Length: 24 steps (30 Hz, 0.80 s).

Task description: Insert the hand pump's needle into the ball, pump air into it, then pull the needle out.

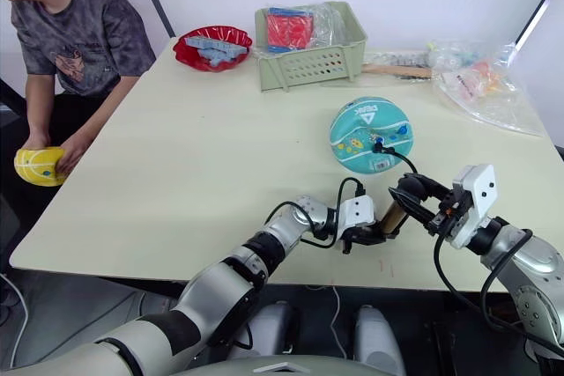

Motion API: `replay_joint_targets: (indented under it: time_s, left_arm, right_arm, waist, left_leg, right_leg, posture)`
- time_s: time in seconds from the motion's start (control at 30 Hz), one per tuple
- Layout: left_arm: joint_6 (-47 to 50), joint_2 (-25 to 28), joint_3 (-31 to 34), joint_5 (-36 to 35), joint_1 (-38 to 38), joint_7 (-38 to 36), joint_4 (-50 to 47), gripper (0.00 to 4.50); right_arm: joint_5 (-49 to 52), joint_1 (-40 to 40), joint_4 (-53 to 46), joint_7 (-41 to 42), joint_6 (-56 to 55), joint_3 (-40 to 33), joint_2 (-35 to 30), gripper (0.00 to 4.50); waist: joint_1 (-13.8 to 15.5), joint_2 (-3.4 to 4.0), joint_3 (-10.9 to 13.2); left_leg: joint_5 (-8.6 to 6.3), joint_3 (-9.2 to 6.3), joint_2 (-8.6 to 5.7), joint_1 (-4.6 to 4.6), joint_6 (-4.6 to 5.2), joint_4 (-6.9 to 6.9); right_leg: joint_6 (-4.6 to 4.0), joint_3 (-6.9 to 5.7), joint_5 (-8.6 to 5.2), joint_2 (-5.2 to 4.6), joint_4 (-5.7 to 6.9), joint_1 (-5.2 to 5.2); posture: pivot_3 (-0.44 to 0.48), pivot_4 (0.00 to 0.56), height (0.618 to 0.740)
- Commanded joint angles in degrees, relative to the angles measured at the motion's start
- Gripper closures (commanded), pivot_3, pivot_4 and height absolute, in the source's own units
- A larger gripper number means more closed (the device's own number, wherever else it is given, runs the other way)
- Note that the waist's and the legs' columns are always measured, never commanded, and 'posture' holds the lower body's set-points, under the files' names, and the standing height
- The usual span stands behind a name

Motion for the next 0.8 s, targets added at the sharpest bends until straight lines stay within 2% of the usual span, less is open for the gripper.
replay_joint_targets:
  time_s: [0.03, 0.2, 0.47, 0.67, 0.8]
  left_arm:
    - [1.73, 1.74, -2.64, 2.97, 2.26, -1.48, 3.43, 3.4]
    - [1.62, 1.69, -2.76, 3.05, 2.3, -1.59, 3.51, 3.4]
    - [1.52, 1.52, -2.9, 3.08, 2.37, -1.75, 3.6, 3.4]
    - [1.47, 1.62, -2.91, 3.15, 2.23, -1.58, 3.72, 3.4]
    - [1.55, 1.68, -2.87, 3.09, 2.32, -1.52, 3.69, 3.4]
  right_arm:
    - [2.81, -1.11, -1.74, -0.52, 3.76, -4.74, -2.47, 2.78]
    - [16.72, -6.74, -5.39, -2.39, 11.97, -15.22, -9.23, 2.78]
    - [30.17, -13.57, -2.08, -4.98, 20.21, -26.42, -17.82, 2.78]
    - [34.58, -18.12, 1.1, -6.4, 23.51, -29.91, -22.39, 2.78]
    - [35.23, -18.05, 0.72, -6.63, 25.33, -29.96, -23.4, 2.78]
  waist:
    - [0.02, 0.04, 0.01]
    - [0.13, 0.22, 0.21]
    - [0.13, 0.24, 0.24]
    - [0.12, 0.23, 0.24]
    - [0.1, 0.2, 0.26]
  left_leg:
    - [0.0, 0.0, 0.0, 0.0, 0.0, 0.0]
    - [0.0, 0.28, -0.07, -0.11, 0.01, 0.02]
    - [-0.07, 0.73, -0.06, -0.18, 0.13, 0.01]
    - [-0.18, 1.26, -0.02, -0.17, 0.3, 0.01]
    - [-0.27, 1.88, 0.0, -0.21, 0.47, 0.03]
  right_leg:
    - [0.0, 0.0, 0.0, 0.0, 0.0, 0.0]
    - [0.04, 0.25, 0.02, -0.15, -0.01, -0.15]
    - [0.16, 0.77, 0.09, -0.13, 0.02, -0.47]
    - [0.33, 1.41, 0.2, -0.09, 0.04, -0.7]
    - [0.55, 2.02, 0.33, -0.07, 0.08, -0.97]
  posture:
    - [0.0, 0.15, 0.738]
    - [0.0, 0.15, 0.738]
    - [0.0, 0.15, 0.738]
    - [0.0, 0.15, 0.738]
    - [0.0, 0.15, 0.738]
